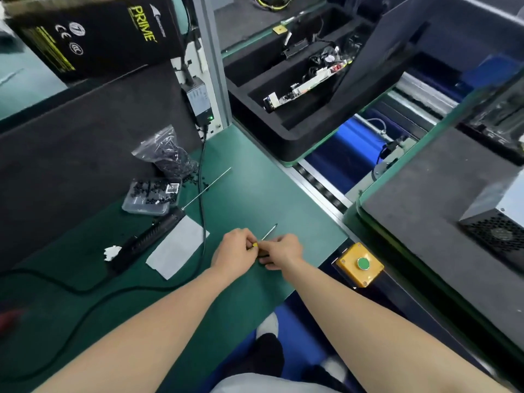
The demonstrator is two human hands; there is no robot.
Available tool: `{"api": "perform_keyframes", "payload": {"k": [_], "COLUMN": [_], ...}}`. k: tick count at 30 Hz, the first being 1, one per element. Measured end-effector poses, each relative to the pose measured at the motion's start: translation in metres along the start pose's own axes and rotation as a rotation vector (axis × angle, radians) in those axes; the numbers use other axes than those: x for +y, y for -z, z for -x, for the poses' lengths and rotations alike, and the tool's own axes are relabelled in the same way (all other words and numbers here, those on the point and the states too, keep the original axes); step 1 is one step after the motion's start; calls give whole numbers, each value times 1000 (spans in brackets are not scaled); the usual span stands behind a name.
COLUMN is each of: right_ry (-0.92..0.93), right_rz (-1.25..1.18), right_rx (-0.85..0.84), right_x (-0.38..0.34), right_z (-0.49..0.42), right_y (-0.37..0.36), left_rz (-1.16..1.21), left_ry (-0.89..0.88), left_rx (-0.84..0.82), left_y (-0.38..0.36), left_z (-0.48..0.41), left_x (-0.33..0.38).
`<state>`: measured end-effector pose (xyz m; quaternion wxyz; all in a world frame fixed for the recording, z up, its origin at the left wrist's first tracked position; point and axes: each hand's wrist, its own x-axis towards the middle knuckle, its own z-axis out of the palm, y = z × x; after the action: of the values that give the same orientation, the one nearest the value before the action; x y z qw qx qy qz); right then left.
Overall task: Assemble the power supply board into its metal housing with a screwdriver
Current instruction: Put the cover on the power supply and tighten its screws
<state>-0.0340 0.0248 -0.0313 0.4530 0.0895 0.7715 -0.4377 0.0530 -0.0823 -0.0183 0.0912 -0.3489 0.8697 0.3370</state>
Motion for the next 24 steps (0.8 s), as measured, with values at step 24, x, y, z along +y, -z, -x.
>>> {"api": "perform_keyframes", "payload": {"k": [24], "right_ry": [28], "right_rz": [-153], "right_rx": [401], "right_x": [97], "right_z": [51], "right_y": [214], "left_rz": [-120], "left_ry": [-369], "left_rx": [-414], "left_y": [-100], "left_z": [-9], "left_x": [209]}}
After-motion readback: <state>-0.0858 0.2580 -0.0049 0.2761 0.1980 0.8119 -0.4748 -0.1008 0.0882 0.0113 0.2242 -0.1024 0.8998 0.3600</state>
